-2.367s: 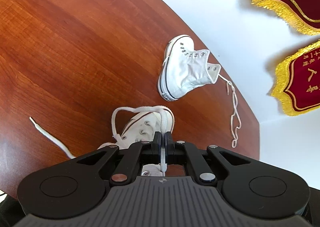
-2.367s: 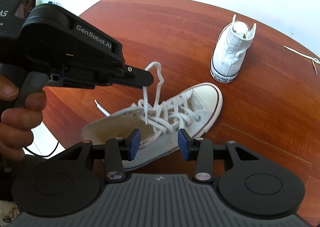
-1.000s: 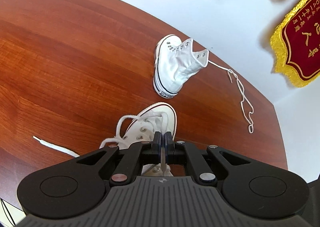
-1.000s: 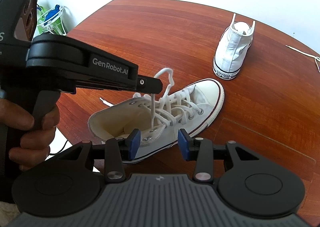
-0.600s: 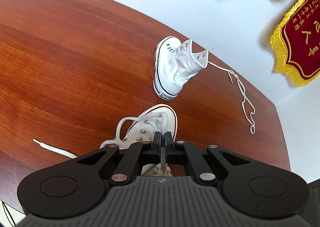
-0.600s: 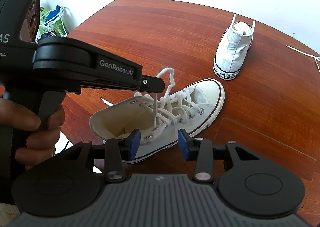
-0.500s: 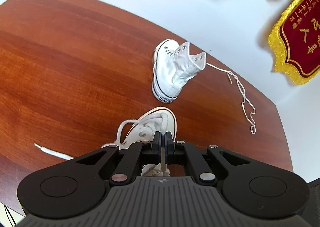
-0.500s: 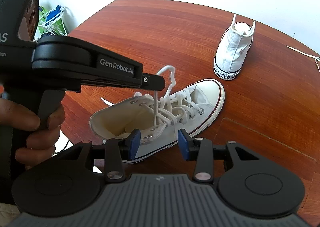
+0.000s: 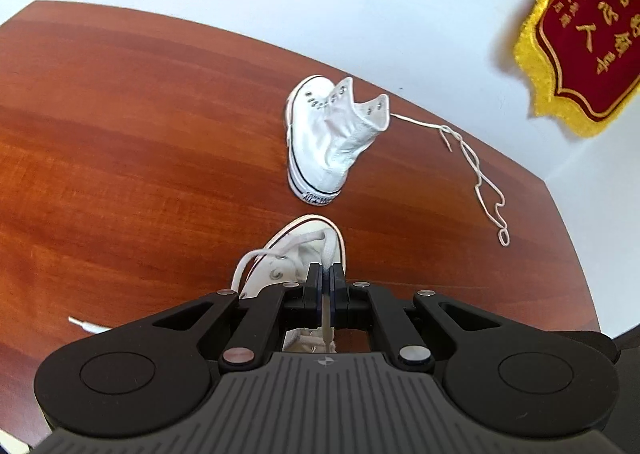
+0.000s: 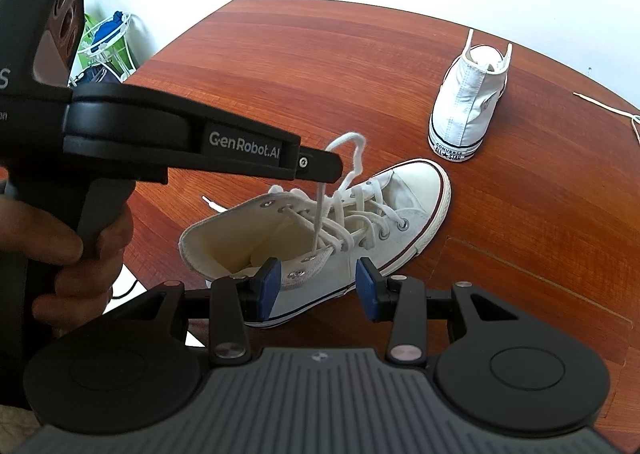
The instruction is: Lace up shoes with both hands
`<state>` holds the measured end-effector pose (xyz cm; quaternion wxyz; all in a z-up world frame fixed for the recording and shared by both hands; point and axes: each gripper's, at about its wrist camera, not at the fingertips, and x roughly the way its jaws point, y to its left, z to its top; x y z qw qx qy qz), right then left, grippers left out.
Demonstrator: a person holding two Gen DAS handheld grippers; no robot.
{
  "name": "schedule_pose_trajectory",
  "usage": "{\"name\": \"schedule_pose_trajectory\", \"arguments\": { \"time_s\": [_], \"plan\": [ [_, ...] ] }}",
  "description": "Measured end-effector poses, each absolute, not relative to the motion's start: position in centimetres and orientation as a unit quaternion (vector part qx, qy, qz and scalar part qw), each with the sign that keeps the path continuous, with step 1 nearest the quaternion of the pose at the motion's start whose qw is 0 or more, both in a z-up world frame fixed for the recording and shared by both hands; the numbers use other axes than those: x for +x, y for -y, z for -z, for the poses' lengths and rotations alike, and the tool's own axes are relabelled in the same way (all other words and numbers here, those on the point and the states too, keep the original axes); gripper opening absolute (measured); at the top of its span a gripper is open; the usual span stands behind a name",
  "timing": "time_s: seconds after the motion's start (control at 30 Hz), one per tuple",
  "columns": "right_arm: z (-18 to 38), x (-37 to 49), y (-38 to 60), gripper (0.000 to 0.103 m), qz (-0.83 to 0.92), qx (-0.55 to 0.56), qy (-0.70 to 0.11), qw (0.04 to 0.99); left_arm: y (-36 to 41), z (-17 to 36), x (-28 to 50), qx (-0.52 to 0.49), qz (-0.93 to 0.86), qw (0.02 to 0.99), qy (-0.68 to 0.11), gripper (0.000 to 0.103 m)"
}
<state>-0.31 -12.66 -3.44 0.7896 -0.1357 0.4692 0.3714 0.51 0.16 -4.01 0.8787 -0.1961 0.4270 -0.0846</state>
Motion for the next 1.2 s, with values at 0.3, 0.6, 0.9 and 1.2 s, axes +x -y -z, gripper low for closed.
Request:
{"name": "schedule_pose_trajectory", "arguments": {
  "time_s": [0.3, 0.6, 0.9, 1.2],
  "plan": [
    [3.7, 0.0, 12.5, 0.042, -0.37, -0.132, -0.47, 0.79, -0.9, 4.6, 0.2, -0.21, 0.106, 0.864, -0.446, 0.003],
    [3.8, 0.0, 12.1, 0.042, -0.371, -0.141, -0.466, 0.791, -1.8, 4.6, -0.1, -0.225, 0.1, 0.858, -0.45, 0.003],
    [3.9, 0.0, 12.1, 0.042, -0.373, -0.144, -0.465, 0.79, -2.0, 4.6, -0.2, -0.235, 0.095, 0.863, -0.437, 0.003],
    [3.9, -0.1, 12.1, 0.042, -0.374, -0.146, -0.465, 0.789, -1.5, 4.6, 0.0, -0.221, 0.095, 0.871, -0.429, 0.003]
  ]
}}
